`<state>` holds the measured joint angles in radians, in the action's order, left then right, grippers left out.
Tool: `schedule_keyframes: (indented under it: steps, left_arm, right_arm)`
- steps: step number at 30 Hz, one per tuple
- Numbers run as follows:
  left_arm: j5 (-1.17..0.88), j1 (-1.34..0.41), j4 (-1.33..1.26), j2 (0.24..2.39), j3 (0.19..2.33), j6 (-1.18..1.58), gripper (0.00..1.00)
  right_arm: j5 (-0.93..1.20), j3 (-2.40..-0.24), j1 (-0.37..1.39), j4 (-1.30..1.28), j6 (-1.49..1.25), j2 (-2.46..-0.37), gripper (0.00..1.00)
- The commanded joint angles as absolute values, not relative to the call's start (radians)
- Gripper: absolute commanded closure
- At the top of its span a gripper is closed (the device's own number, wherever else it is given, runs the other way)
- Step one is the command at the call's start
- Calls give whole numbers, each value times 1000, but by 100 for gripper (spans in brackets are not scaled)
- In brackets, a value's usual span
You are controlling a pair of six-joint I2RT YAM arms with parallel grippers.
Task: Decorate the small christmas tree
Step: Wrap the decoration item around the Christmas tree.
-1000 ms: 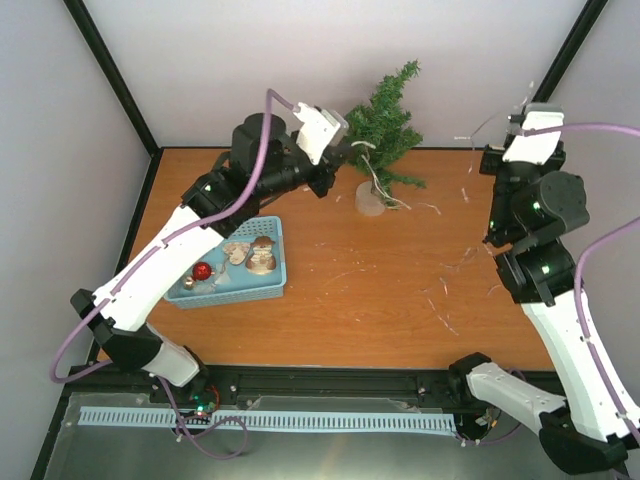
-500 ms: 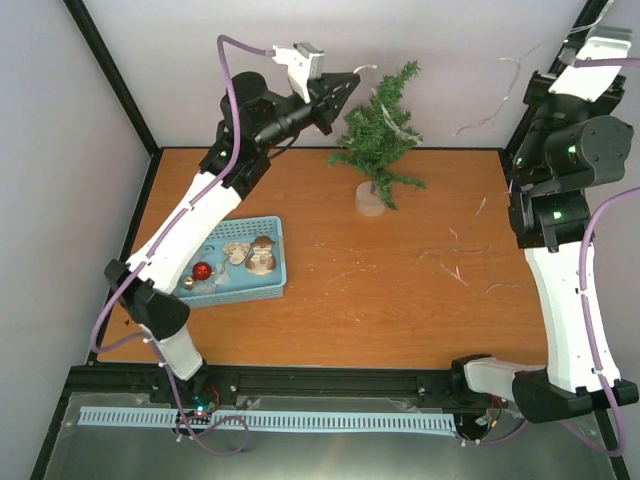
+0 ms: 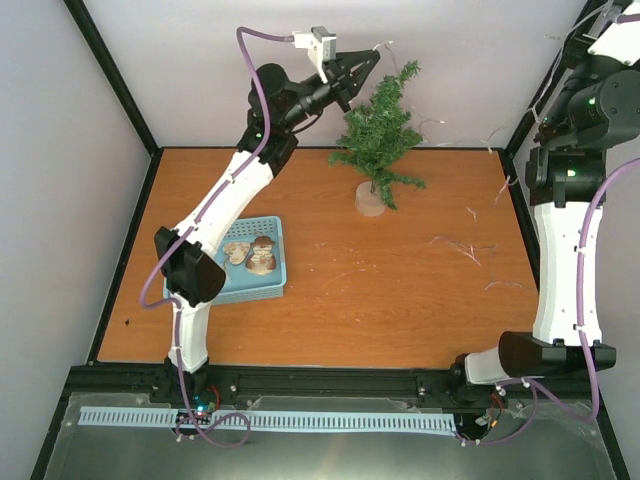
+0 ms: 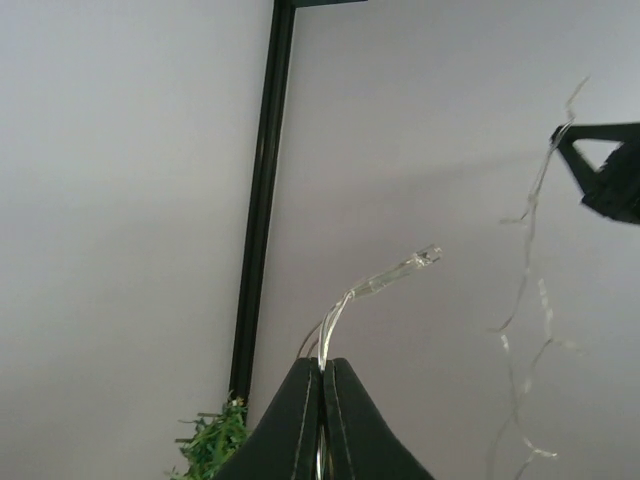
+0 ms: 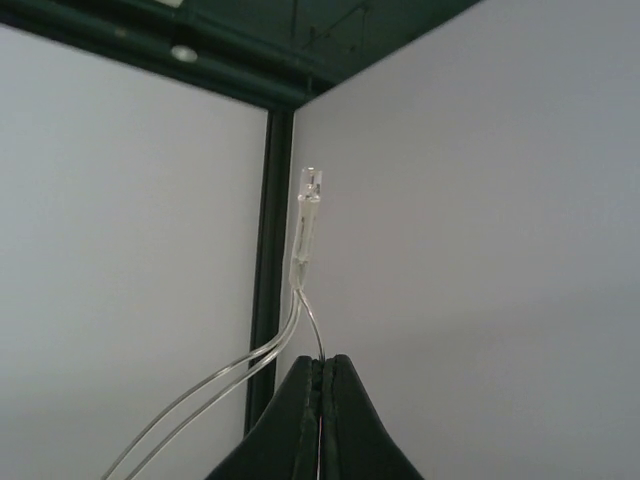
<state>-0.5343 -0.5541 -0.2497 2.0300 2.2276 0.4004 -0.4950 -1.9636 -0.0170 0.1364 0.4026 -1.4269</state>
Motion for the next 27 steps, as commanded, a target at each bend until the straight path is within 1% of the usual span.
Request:
schedule_keyframes:
  steps: [1,6,10,12,13,14,15,16,17,20,22,24,27]
  left_arm:
    - [-588,-547,-374,2067,2310,460,99]
    - [-596,-548,-372,2092,2291,431,99]
    - [-603,-548,-335,2108,2284,399,100]
    - [-613,-548,-314,2110,2283,385,99]
    - [-617,-548,-311,2111,2282,383,99]
    - [-621,-548,-310,2112,2281,382,99]
    - [-623,-548,-311,2113,2282,382,99]
    - [-623,-548,-313,2113,2283,384,99]
    - [-624,-548,-314,2113,2283,386,99]
    - [-617,-547,-316,2109,2284,385,99]
    - [-612,-548,-319,2109,2284,389,100]
    - [-611,-548,-324,2110,2284,393,99]
    - [-612,-548,-328,2113,2283,394,99]
  right_arm:
    - [-453,-1903,-33,-15,256,-1389,97]
    - [-404,-1570,-33,-177,105,-1273,97]
    - [-480,-1271,-35,-179,93,-1190,97]
    - [-497,-1179,-37,-185,90,-1184,95]
    - [-491,-1154,-39,-210,79,-1188,89]
    - [-466,-1148,-41,-242,65,-1198,78]
    - [-429,-1156,-42,-287,56,-1216,63]
    - [-384,-1177,-41,-335,50,-1231,54]
    - [-342,-1203,-41,-375,45,-1243,50]
    - [-240,-1285,-40,-464,52,-1250,42]
    - [-193,-1319,-41,-495,63,-1230,39]
    - [-127,-1324,-41,-490,79,-1197,39]
    - [47,-1311,-41,-453,111,-1155,40]
